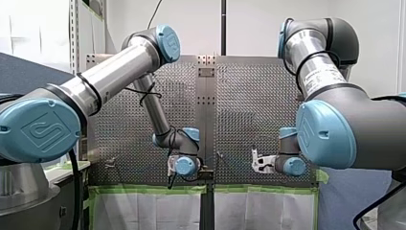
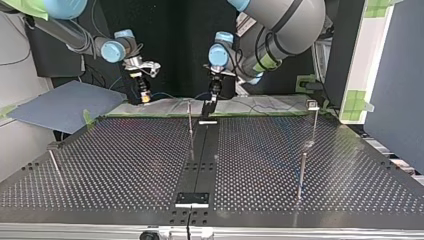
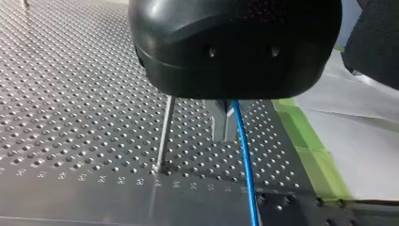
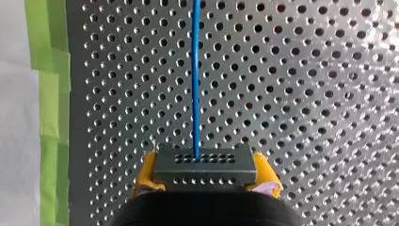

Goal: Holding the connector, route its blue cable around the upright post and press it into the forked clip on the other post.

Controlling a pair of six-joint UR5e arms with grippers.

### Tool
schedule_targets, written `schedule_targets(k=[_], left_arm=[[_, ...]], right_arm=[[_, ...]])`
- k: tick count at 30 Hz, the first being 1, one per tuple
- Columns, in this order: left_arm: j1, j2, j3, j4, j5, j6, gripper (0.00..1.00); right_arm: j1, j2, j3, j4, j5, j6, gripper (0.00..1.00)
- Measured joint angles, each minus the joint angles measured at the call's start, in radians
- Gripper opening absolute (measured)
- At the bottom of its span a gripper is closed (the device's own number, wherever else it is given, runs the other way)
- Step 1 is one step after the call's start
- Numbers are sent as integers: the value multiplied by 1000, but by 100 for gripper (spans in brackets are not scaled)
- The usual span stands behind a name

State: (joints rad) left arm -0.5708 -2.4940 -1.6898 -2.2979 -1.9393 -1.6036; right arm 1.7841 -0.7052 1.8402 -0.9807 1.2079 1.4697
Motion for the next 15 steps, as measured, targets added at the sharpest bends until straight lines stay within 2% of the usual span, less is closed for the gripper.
schedule_targets(k=[6,11,15], left_arm=[[-6,0,-1,-11,-15,3,0],[-6,-1,-3,-21,-31,4,0],[0,0,-18,-17,-53,2,0]], right_arm=[[8,0,1,8,-9,-27,0],[15,0,1,37,-8,-59,0],[23,0,1,53,-6,-76,0]])
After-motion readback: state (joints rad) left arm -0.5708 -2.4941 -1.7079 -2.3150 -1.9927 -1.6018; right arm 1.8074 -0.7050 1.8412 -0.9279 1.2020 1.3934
